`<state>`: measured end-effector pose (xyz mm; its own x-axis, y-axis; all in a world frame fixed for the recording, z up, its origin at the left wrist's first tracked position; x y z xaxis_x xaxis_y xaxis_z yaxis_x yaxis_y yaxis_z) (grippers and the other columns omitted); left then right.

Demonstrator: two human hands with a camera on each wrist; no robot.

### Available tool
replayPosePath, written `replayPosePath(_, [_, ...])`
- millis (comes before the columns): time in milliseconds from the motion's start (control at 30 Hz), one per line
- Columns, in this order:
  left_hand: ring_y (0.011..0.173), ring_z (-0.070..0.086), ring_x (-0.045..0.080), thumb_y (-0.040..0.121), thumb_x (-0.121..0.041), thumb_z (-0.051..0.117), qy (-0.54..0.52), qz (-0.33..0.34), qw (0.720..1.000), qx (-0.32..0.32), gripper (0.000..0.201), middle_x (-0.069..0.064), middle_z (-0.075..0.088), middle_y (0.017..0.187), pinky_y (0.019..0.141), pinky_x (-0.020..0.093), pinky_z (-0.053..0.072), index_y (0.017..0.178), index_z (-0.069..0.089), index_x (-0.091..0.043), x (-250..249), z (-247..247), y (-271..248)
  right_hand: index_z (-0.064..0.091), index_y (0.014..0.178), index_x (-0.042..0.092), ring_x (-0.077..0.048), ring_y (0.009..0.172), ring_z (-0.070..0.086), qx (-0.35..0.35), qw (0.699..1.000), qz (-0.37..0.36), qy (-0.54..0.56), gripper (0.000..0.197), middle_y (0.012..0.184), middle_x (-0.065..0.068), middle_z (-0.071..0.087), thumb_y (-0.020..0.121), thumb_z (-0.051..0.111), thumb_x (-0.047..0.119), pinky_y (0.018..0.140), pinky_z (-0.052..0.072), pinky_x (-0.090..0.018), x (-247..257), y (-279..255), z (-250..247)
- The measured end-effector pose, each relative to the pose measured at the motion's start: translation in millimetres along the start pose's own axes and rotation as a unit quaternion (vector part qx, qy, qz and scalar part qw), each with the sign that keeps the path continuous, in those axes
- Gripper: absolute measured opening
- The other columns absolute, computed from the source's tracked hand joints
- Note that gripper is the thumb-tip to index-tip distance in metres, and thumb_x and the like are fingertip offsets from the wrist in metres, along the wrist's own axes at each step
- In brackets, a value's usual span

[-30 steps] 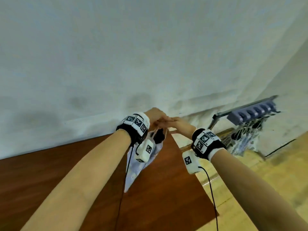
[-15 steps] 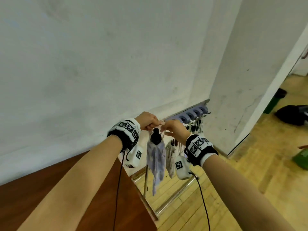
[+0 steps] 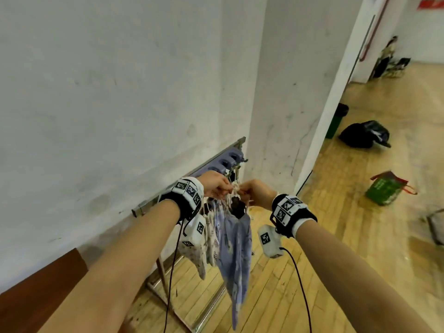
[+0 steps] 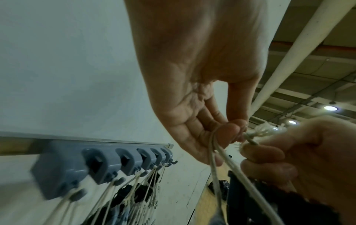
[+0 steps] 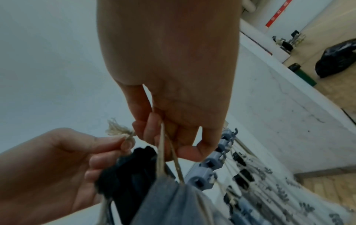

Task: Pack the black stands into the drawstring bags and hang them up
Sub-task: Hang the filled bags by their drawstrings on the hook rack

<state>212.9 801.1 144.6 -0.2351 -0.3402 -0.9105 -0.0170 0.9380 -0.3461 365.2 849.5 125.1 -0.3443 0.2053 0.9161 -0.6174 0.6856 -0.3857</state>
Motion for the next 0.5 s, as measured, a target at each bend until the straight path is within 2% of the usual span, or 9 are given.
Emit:
replayPosePath(133, [0.046,0.053,0.011,0.09,0.002,0.058,0.001,0.006,1.0,0.01,0.015,0.006,0.056,0.057,0.058,0.025,0.053,0.075,0.06,-0.002,-19.5,-1.2,75.6,0.035,0.056,0.017,-0.011,0.041,0.029,-0.042,0.999,0.019,-0.018,0.028,0.048,0.004,0.032,0.081,0.04,0.006,0.054,0.027,-0.027,8.2,53.7,-52.7])
replayPosePath(233, [0.036,0.047,0.007,0.093,0.002,0.053,-0.002,-0.008,0.999,0.031,0.024,0.001,0.053,0.044,0.057,0.021,0.049,0.07,0.053,-0.001,-35.4,-3.1,121.3,0.036,0.056,0.017,-0.012,0.041,0.031,-0.078,0.997,0.024,-0.018,0.03,0.046,0.002,0.034,0.083,0.045,0.006,0.051,0.025,-0.028,15.3,89.9,-86.7])
replayPosePath(300, [0.04,0.048,0.008,0.094,0.0,0.053,0.004,-0.004,0.999,0.032,0.024,-0.002,0.052,0.042,0.051,0.017,0.046,0.07,0.052,-0.002,-45.8,-6.0,154.9,0.039,0.056,0.017,-0.014,0.045,0.032,-0.098,0.995,0.018,-0.001,0.029,0.05,0.0,0.037,0.082,0.047,0.007,0.052,0.025,-0.029,21.2,116.9,-109.1])
replayPosePath(333, [0.043,0.052,0.009,0.094,-0.001,0.054,0.009,0.002,1.0,0.024,0.02,-0.001,0.055,0.046,0.05,0.015,0.047,0.074,0.054,-0.001,-46.8,-8.3,168.7,0.041,0.056,0.017,-0.014,0.047,0.034,-0.107,0.994,0.012,-0.008,0.029,0.053,-0.001,0.037,0.083,0.047,0.006,0.052,0.027,-0.028,23.3,127.3,-118.0])
replayPosePath(400, [0.056,0.061,0.01,0.092,0.001,0.055,-0.002,0.009,1.0,0.011,0.004,0.005,0.062,0.065,0.056,0.016,0.054,0.091,0.059,0.002,-49.0,-11.6,199.5,0.046,0.059,0.016,-0.015,0.05,0.039,-0.125,0.992,-0.011,-0.029,0.031,0.056,-0.002,0.04,0.088,0.048,0.004,0.053,0.033,-0.026,30.3,149.4,-136.9])
replayPosePath(467, [0.07,0.064,0.018,0.091,0.008,0.054,-0.022,0.01,1.0,-0.007,0.019,0.011,0.062,0.083,0.061,0.022,0.058,0.109,0.058,0.005,-50.9,-14.1,231.2,0.051,0.064,0.012,-0.016,0.051,0.044,-0.147,0.987,-0.042,-0.056,0.032,0.056,-0.004,0.045,0.094,0.049,0.002,0.052,0.038,-0.025,34.8,175.8,-156.6])
replayPosePath(500, [0.071,0.063,0.02,0.09,0.011,0.052,-0.027,0.008,0.999,-0.016,0.023,0.011,0.061,0.086,0.057,0.022,0.058,0.112,0.057,0.006,-49.9,-14.7,246.3,0.052,0.066,0.01,-0.017,0.051,0.045,-0.152,0.985,-0.049,-0.072,0.031,0.056,-0.006,0.046,0.095,0.048,0.001,0.052,0.038,-0.025,34.8,188.3,-165.0])
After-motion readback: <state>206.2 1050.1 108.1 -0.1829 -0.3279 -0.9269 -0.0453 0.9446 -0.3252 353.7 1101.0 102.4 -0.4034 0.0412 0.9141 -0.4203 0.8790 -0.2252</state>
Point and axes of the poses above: each hand's wrist, its own y-axis towards the middle knuckle, its own z-axis out of the palm, x = y × z, the point moved 2 cm from there along y, towards the middle knuckle
